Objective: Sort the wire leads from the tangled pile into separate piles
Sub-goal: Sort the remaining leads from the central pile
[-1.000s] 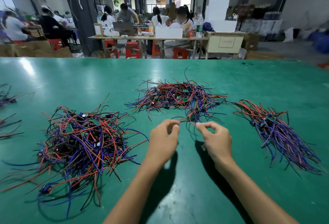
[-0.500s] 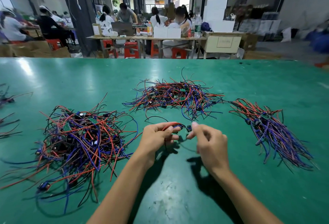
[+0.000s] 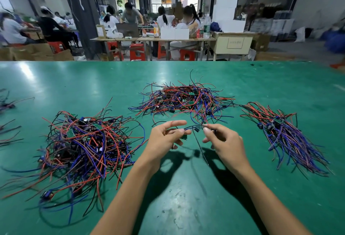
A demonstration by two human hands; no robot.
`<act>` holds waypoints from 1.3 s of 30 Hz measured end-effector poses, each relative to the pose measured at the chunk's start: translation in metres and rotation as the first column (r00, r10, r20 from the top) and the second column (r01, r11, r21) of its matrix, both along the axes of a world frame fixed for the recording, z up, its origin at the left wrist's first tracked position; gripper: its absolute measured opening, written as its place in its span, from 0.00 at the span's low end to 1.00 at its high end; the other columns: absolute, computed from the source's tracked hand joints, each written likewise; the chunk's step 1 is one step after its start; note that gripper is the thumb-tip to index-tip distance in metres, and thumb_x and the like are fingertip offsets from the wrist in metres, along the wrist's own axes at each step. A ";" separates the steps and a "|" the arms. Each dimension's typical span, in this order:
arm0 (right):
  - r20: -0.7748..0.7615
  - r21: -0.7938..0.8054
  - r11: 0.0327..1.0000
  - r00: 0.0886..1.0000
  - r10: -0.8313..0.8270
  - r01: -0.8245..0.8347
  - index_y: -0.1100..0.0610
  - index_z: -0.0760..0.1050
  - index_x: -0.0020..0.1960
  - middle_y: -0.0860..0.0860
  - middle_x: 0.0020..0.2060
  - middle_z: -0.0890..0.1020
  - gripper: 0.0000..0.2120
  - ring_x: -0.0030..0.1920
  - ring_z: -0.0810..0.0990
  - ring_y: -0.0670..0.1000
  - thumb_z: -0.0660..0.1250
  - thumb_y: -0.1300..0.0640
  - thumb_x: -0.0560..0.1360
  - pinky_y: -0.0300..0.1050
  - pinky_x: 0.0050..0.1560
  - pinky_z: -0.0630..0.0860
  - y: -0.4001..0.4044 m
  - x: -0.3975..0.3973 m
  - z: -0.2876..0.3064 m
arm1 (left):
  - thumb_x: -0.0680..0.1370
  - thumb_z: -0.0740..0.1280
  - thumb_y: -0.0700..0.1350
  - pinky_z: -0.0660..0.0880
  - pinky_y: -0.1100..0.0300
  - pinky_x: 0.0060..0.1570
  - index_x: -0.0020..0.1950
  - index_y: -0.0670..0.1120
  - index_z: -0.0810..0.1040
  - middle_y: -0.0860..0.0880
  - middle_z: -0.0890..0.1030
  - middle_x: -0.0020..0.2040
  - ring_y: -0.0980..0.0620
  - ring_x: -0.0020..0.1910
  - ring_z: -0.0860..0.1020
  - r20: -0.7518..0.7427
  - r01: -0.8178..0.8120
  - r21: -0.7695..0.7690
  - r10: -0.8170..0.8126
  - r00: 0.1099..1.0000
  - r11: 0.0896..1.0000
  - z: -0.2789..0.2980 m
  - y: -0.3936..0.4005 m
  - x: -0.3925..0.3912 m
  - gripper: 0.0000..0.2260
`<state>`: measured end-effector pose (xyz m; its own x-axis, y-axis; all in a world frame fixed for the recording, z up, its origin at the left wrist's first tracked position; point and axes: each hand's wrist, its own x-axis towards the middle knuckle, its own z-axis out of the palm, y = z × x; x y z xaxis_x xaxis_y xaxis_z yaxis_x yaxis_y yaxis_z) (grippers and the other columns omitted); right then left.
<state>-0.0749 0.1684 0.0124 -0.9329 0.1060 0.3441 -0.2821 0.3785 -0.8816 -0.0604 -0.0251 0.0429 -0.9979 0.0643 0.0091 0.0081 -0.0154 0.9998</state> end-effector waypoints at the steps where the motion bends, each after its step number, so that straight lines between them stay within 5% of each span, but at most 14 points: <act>1: 0.024 -0.058 0.998 0.999 -0.037 0.039 0.48 0.84 0.50 0.45 0.32 0.85 0.04 0.30 0.79 0.42 0.71 0.49 0.78 0.41 0.38 0.77 0.002 -0.002 0.000 | 0.81 0.67 0.39 0.72 0.64 0.36 0.59 0.49 0.81 0.50 0.87 0.48 0.58 0.31 0.76 -0.002 -0.006 0.000 0.006 1.000 1.000 0.000 0.000 -0.001 0.10; 6: 0.180 -0.359 0.929 0.983 -0.022 0.086 0.50 0.85 0.48 0.51 0.30 0.83 0.05 0.25 0.70 0.48 0.74 0.49 0.75 0.39 0.28 0.68 0.008 -0.004 0.002 | 0.81 0.67 0.38 0.74 0.65 0.35 0.62 0.48 0.78 0.50 0.87 0.49 0.54 0.33 0.78 0.048 -0.010 0.039 0.008 0.999 0.999 0.000 0.000 -0.001 0.11; 11: 0.210 -0.454 0.884 0.978 -0.016 0.112 0.52 0.84 0.49 0.51 0.31 0.83 0.04 0.26 0.71 0.47 0.74 0.52 0.75 0.36 0.27 0.67 0.012 -0.004 0.006 | 0.80 0.67 0.34 0.78 0.64 0.35 0.62 0.46 0.78 0.46 0.87 0.50 0.56 0.32 0.79 0.113 0.003 0.088 -0.013 0.994 0.996 -0.004 0.000 -0.002 0.13; 15: 0.126 -0.356 0.929 0.990 -0.058 0.100 0.52 0.84 0.50 0.53 0.34 0.86 0.05 0.28 0.76 0.43 0.71 0.52 0.78 0.34 0.28 0.70 0.014 -0.001 0.009 | 0.78 0.69 0.33 0.78 0.63 0.34 0.62 0.43 0.78 0.42 0.85 0.49 0.56 0.29 0.78 0.086 -0.038 0.018 0.036 0.996 0.999 -0.007 0.001 -0.003 0.13; 18: 0.073 -0.196 0.957 0.977 -0.203 0.213 0.51 0.84 0.48 0.48 0.34 0.86 0.07 0.34 0.80 0.45 0.70 0.49 0.79 0.41 0.39 0.75 0.015 -0.001 0.010 | 0.78 0.69 0.34 0.78 0.63 0.33 0.62 0.42 0.78 0.40 0.84 0.50 0.55 0.28 0.79 0.064 -0.072 -0.021 0.074 0.995 0.997 -0.010 0.003 -0.005 0.13; 20: 0.095 -0.233 0.938 0.966 -0.242 0.258 0.49 0.85 0.46 0.46 0.36 0.86 0.08 0.35 0.79 0.46 0.69 0.49 0.78 0.41 0.39 0.74 0.019 -0.001 0.013 | 0.80 0.67 0.33 0.79 0.62 0.35 0.62 0.43 0.78 0.42 0.85 0.50 0.54 0.29 0.79 0.073 -0.065 -0.027 0.067 0.995 0.998 -0.011 0.002 -0.007 0.12; 27: 0.349 -0.517 0.845 0.935 0.063 0.136 0.56 0.86 0.44 0.51 0.29 0.81 0.15 0.24 0.70 0.46 0.64 0.51 0.81 0.36 0.24 0.69 0.023 -0.003 0.019 | 0.78 0.70 0.36 0.72 0.66 0.29 0.59 0.45 0.80 0.49 0.84 0.43 0.57 0.26 0.77 0.080 -0.028 -0.121 0.038 0.996 0.992 -0.013 0.004 -0.007 0.11; 35: 0.363 -0.383 0.910 0.932 -0.008 0.157 0.53 0.84 0.45 0.52 0.33 0.86 0.10 0.24 0.71 0.46 0.65 0.54 0.78 0.39 0.29 0.68 0.016 -0.001 0.021 | 0.78 0.69 0.37 0.71 0.67 0.30 0.56 0.46 0.81 0.49 0.84 0.43 0.58 0.27 0.77 0.081 0.039 -0.302 -0.015 0.997 0.953 -0.015 0.010 -0.004 0.09; 39: 0.191 -0.119 0.991 0.981 -0.036 0.060 0.50 0.85 0.43 0.50 0.30 0.85 0.11 0.26 0.71 0.46 0.65 0.50 0.78 0.41 0.30 0.71 -0.026 -0.008 0.046 | 0.76 0.70 0.40 0.77 0.59 0.45 0.51 0.51 0.84 0.50 0.86 0.46 0.56 0.43 0.83 0.001 0.047 -0.432 -0.052 0.999 0.901 -0.020 0.021 -0.002 0.08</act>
<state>-0.0824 0.1428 0.0586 -0.9724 0.1830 0.1445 -0.0910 0.2728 -0.9578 -0.0627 -0.0041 0.0228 -0.9933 0.1135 -0.0206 0.0288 0.4168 0.9085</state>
